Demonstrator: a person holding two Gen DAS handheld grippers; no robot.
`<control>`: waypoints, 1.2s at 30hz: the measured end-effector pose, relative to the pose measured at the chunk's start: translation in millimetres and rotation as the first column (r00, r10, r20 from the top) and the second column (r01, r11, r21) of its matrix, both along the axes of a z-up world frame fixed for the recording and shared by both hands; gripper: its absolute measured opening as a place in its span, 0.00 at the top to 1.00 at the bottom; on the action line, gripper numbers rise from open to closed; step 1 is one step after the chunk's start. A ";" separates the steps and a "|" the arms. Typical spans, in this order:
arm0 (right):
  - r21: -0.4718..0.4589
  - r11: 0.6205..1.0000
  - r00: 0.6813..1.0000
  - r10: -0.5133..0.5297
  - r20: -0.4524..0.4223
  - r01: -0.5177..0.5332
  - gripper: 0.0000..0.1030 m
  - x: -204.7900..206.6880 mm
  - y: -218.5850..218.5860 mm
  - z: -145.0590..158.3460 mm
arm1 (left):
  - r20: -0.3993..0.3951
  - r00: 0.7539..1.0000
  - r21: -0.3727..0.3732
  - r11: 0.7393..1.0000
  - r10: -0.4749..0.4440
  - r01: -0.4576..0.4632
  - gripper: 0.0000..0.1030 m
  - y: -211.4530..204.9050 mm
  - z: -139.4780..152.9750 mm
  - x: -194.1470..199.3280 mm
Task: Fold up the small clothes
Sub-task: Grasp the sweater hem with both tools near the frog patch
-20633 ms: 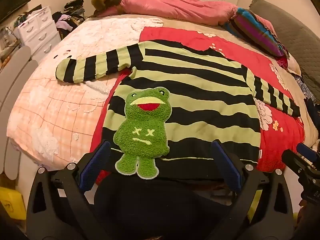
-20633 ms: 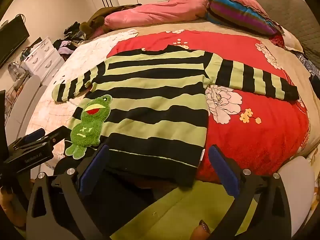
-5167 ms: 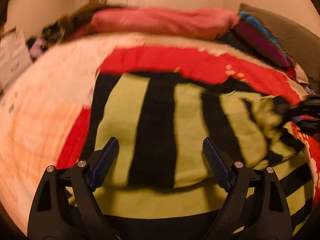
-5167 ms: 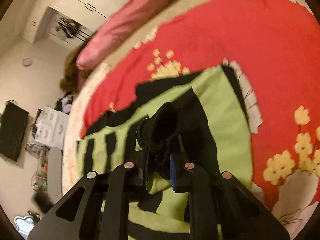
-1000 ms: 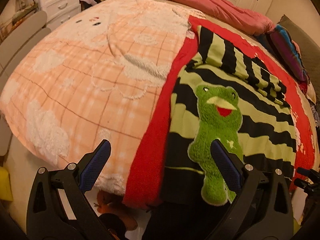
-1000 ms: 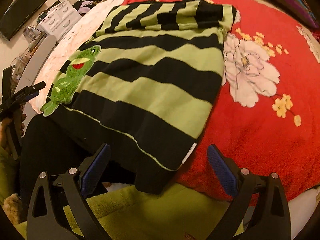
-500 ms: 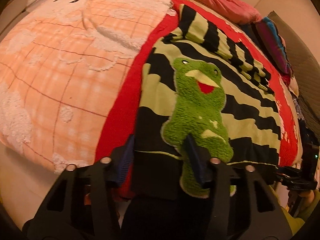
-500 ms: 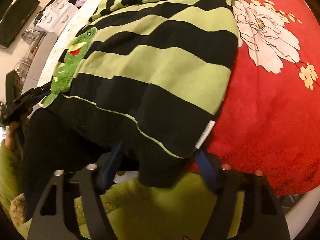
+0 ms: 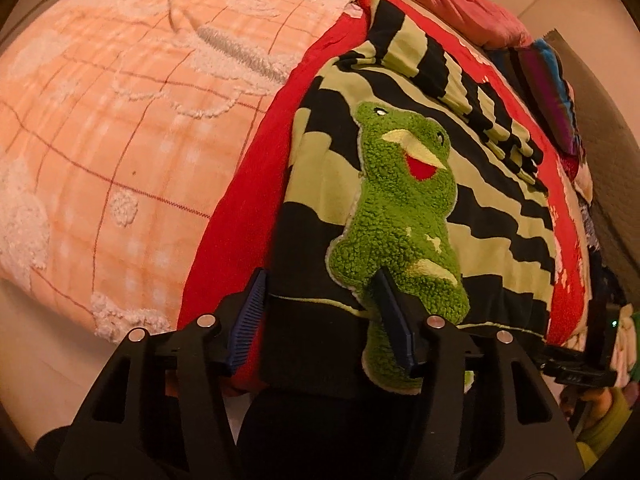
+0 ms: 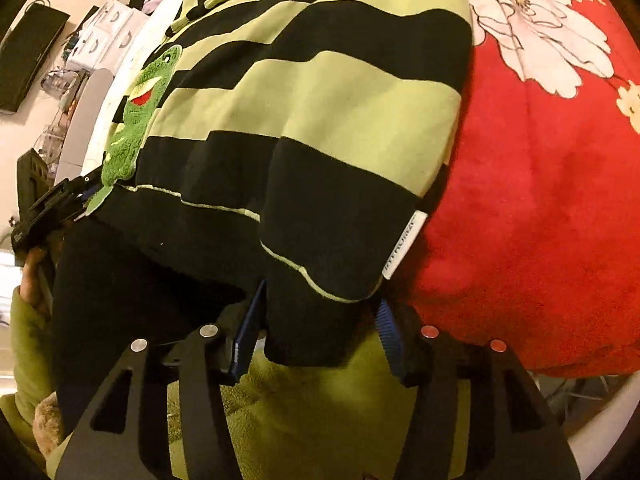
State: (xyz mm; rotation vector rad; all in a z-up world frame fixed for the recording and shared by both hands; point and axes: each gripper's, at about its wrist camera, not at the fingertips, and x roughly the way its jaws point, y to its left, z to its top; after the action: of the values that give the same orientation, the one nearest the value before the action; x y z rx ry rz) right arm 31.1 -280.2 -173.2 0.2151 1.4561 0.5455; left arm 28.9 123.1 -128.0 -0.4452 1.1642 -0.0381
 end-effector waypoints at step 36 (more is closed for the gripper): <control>0.484 0.834 0.912 -0.381 0.154 0.267 0.87 174.1 -83.7 100.1 | 0.270 0.957 -0.180 0.982 0.109 -0.061 0.96 -33.6 96.3 178.7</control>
State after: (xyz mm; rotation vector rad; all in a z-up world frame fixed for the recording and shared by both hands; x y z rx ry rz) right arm 205.2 -363.9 -73.1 0.7328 1.0014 0.6003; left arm 207.6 89.6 -31.7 -0.6207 0.8660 -0.1230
